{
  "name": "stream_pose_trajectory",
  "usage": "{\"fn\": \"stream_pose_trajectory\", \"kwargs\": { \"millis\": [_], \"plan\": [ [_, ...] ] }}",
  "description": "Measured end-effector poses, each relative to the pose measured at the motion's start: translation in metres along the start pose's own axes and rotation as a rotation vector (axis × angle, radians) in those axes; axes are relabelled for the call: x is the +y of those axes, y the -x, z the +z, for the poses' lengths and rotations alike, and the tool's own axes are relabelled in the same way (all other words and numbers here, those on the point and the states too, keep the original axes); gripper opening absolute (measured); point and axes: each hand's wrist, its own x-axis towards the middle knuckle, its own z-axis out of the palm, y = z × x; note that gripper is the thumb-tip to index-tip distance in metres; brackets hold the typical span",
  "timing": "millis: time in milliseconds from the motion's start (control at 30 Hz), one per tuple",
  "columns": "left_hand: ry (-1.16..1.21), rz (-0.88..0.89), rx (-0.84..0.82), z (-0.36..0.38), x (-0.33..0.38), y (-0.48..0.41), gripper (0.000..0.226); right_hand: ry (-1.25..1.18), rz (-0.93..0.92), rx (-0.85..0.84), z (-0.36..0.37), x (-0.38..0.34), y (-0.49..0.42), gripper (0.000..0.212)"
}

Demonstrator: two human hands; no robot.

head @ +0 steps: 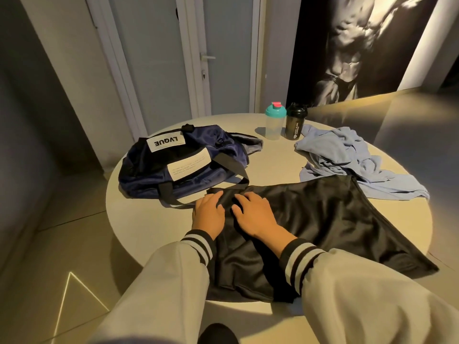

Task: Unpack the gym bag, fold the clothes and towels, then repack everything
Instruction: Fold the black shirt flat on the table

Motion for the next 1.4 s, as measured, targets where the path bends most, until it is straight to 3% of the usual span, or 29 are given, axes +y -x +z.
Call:
{"fn": "stream_pose_trajectory", "kwargs": {
  "millis": [133, 300, 633, 867, 1067, 1267, 1400],
  "plan": [
    [0.268, -0.102, 0.024, -0.011, -0.003, -0.002, 0.057, -0.006, 0.064, -0.159, 0.005, -0.003, 0.006, 0.064],
    [0.257, -0.150, 0.013, -0.012, -0.002, -0.009, 0.053, 0.006, 0.118, -0.247, -0.005, -0.002, 0.004, 0.074],
    [0.105, -0.105, -0.051, -0.012, -0.011, -0.021, 0.065, 0.081, 0.146, -0.190, 0.008, -0.008, 0.004, 0.080],
    [0.068, -0.085, 0.032, -0.002, -0.016, -0.011, 0.053, 0.103, 0.076, -0.086, 0.013, -0.013, 0.011, 0.072],
    [-0.108, 0.004, 0.096, -0.002, -0.011, -0.004, 0.048, 0.073, 0.055, -0.107, 0.012, -0.011, 0.013, 0.066],
    [-0.415, 0.020, -0.139, -0.006, 0.000, 0.000, 0.054, 0.054, 0.024, 0.015, 0.001, -0.002, 0.015, 0.050],
    [-0.607, 0.029, -0.186, -0.003, 0.026, 0.004, 0.048, 0.064, 0.014, 0.023, -0.012, 0.016, 0.017, 0.043]
  ]
}}
